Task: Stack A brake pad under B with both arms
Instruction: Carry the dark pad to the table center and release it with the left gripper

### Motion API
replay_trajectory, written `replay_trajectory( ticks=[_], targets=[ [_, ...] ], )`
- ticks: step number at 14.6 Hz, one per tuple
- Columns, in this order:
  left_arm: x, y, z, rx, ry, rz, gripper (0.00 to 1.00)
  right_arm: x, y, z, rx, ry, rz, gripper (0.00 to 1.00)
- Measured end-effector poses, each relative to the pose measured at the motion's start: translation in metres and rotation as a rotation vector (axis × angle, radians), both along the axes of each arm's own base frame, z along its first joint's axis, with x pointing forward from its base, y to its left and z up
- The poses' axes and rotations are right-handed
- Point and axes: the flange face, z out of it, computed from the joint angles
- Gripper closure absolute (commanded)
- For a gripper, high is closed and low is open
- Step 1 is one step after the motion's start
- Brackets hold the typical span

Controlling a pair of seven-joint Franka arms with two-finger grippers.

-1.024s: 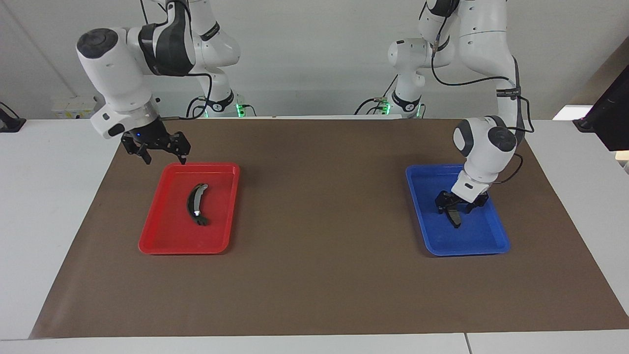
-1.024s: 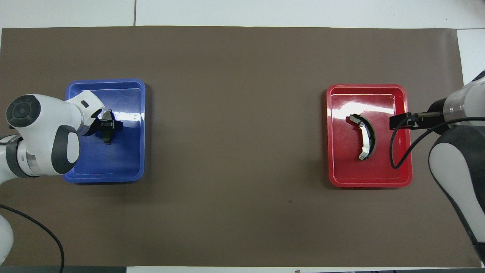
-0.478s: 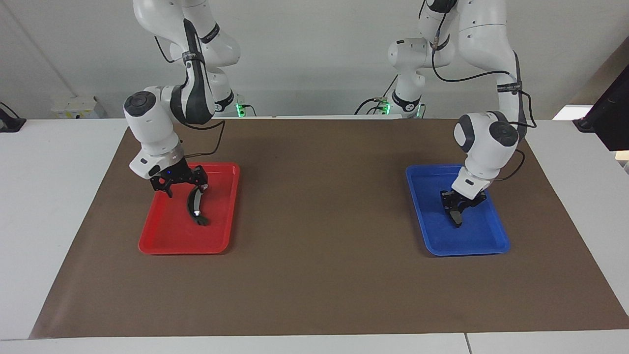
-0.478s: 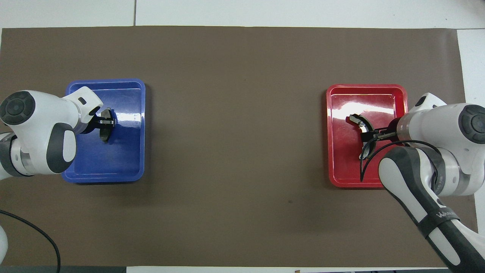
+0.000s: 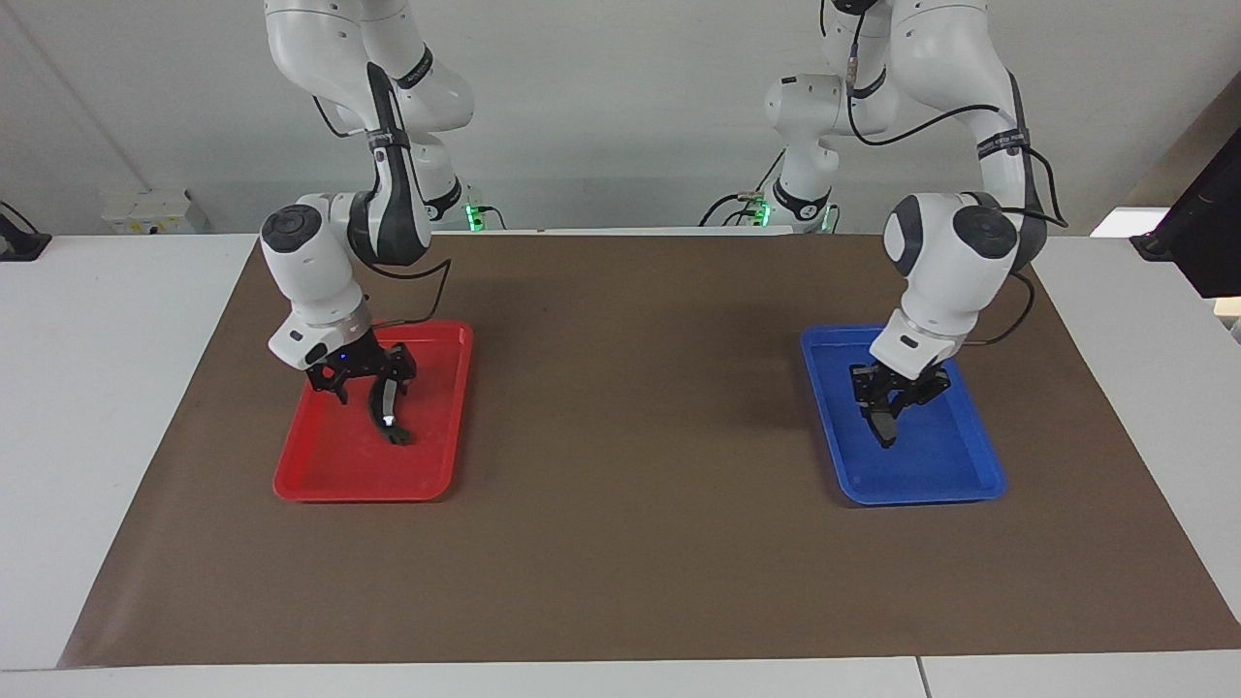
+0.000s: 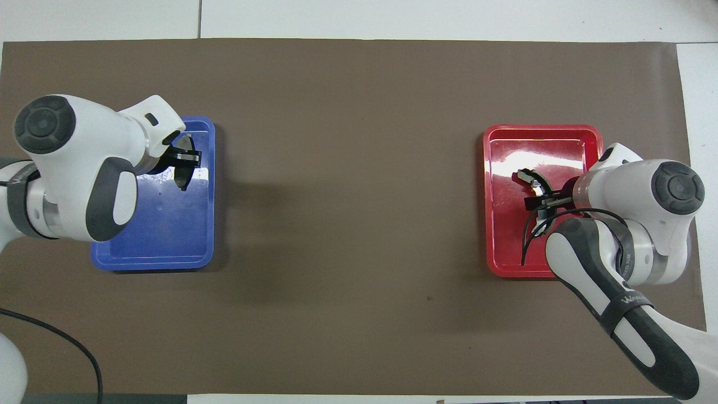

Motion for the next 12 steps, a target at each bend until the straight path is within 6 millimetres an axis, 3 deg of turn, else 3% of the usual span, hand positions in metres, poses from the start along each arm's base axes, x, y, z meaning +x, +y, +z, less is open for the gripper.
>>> replay_trajectory(
  ticks=[3,6,9,12],
  targets=[
    [-0.038,-0.107,-0.003,-0.028,0.005,0.033,0.99,0.001,0.000,-0.008,-0.001,0.006,0.000,0.05],
    [-0.076,-0.187,-0.015,-0.067,-0.014,0.046,0.99,0.001,0.000,-0.007,-0.001,0.005,0.000,0.06],
    [-0.091,-0.226,-0.054,-0.095,-0.020,0.088,0.99,0.001,0.000,-0.008,-0.001,0.006,0.001,0.11],
    [-0.089,-0.228,-0.087,-0.084,-0.005,0.105,0.89,0.001,0.001,-0.008,-0.001,0.007,0.001,0.21]
  ],
)
